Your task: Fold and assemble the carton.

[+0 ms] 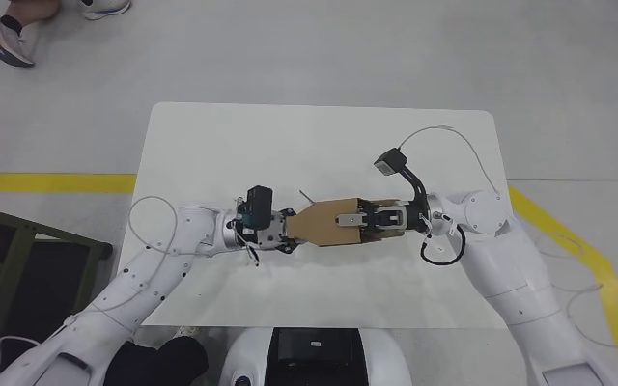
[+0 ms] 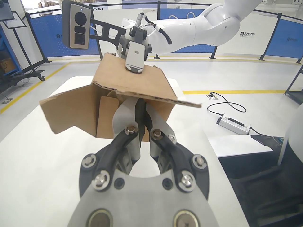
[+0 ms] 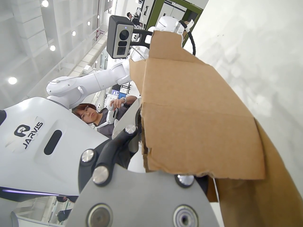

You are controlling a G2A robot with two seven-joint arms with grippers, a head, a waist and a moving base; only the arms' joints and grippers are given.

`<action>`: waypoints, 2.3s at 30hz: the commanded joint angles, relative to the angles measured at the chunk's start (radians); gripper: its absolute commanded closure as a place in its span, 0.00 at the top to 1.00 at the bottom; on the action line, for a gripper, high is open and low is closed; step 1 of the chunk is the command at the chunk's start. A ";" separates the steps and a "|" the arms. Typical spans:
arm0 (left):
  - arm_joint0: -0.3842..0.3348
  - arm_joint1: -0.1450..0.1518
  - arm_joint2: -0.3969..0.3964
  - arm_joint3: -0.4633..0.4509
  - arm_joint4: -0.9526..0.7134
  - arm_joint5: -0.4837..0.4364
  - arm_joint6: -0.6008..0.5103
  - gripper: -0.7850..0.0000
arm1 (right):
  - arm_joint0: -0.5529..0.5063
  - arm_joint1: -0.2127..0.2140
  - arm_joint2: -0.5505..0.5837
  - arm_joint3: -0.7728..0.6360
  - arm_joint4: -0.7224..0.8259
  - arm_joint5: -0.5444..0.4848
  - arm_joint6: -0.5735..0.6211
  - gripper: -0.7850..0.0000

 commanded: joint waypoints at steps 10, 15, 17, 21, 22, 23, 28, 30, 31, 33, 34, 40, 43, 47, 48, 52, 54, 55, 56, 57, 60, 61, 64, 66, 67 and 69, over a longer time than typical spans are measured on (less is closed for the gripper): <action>0.012 -0.005 -0.015 -0.009 0.018 -0.015 -0.007 0.03 | 0.003 0.000 -0.003 0.002 0.000 0.002 -0.004 0.00; 0.017 -0.007 -0.023 -0.012 0.022 -0.018 -0.009 0.03 | 0.005 0.000 -0.005 0.003 0.000 0.003 -0.006 0.00; 0.023 -0.008 -0.029 -0.010 0.015 -0.011 -0.004 0.03 | 0.006 0.000 -0.006 0.005 0.002 0.003 -0.007 0.00; 0.030 -0.008 -0.052 0.013 -0.011 0.000 0.004 0.04 | 0.007 0.001 -0.001 0.019 0.005 0.000 -0.009 0.00; 0.031 -0.008 -0.058 0.020 -0.016 0.006 0.005 0.05 | 0.007 0.001 0.001 0.021 0.005 -0.001 -0.008 0.00; 0.033 -0.008 -0.064 0.026 -0.022 0.010 0.007 0.08 | 0.006 0.002 0.003 0.023 0.006 -0.002 -0.008 0.00; 0.049 -0.005 -0.105 0.055 -0.039 0.041 0.029 0.25 | 0.000 0.003 0.007 0.034 0.010 0.000 -0.009 0.00; 0.059 -0.002 -0.129 0.070 -0.057 0.055 0.042 0.26 | -0.001 0.003 0.004 0.036 0.013 0.001 -0.006 0.00; 0.065 0.000 -0.142 0.076 -0.066 0.076 0.042 0.26 | -0.001 0.003 0.001 0.036 0.013 0.002 -0.003 0.00; 0.079 0.001 -0.160 0.080 -0.090 0.091 0.046 0.27 | 0.000 0.002 -0.004 0.037 0.012 0.003 0.004 0.00; 0.084 0.002 -0.172 0.088 -0.104 0.106 0.041 0.27 | 0.002 0.002 -0.007 0.037 0.012 0.003 0.007 0.00; 0.094 -0.005 -0.200 0.099 -0.193 0.145 -0.026 0.38 | 0.007 -0.002 -0.027 0.036 0.010 0.005 0.025 0.00; 0.089 -0.010 -0.202 0.101 -0.232 0.142 -0.065 0.43 | 0.008 -0.004 -0.042 0.034 0.009 0.007 0.036 0.00; 0.080 -0.019 -0.192 0.100 -0.260 0.129 -0.118 0.80 | 0.015 -0.009 -0.062 0.034 0.008 0.007 0.045 0.00; 0.076 -0.021 -0.190 0.099 -0.264 0.128 -0.127 0.91 | 0.017 -0.010 -0.066 0.034 0.009 0.006 0.047 0.00; 0.066 -0.030 -0.182 0.102 -0.276 0.127 -0.154 1.00 | 0.025 -0.013 -0.077 0.040 0.011 0.003 0.051 0.00; 0.062 -0.034 -0.180 0.105 -0.280 0.127 -0.161 1.00 | 0.028 -0.014 -0.081 0.043 0.012 0.002 0.053 0.00; 0.060 -0.036 -0.180 0.107 -0.283 0.127 -0.165 1.00 | 0.029 -0.014 -0.082 0.044 0.013 0.002 0.054 0.00; 0.058 -0.038 -0.179 0.108 -0.283 0.125 -0.169 1.00 | 0.030 -0.015 -0.083 0.046 0.014 0.001 0.055 0.00; 0.057 -0.039 -0.179 0.109 -0.282 0.122 -0.173 1.00 | 0.031 -0.015 -0.082 0.047 0.015 -0.001 0.053 0.00; 0.055 -0.043 -0.180 0.115 -0.279 0.114 -0.182 1.00 | 0.031 -0.015 -0.076 0.053 0.020 -0.007 0.041 0.00; 0.056 -0.043 -0.181 0.117 -0.277 0.109 -0.184 1.00 | 0.031 -0.014 -0.073 0.054 0.021 -0.009 0.037 0.00; 0.060 -0.042 -0.190 0.116 -0.262 0.091 -0.185 1.00 | 0.031 -0.013 -0.062 0.056 0.021 -0.012 0.030 0.00; 0.065 -0.041 -0.197 0.111 -0.246 0.075 -0.187 1.00 | 0.030 -0.011 -0.053 0.056 0.021 -0.015 0.023 0.00; 0.068 -0.039 -0.200 0.108 -0.238 0.067 -0.189 1.00 | 0.030 -0.010 -0.049 0.055 0.021 -0.014 0.021 0.00; 0.074 -0.038 -0.206 0.099 -0.224 0.055 -0.191 1.00 | 0.029 -0.009 -0.044 0.050 0.020 -0.014 0.020 0.00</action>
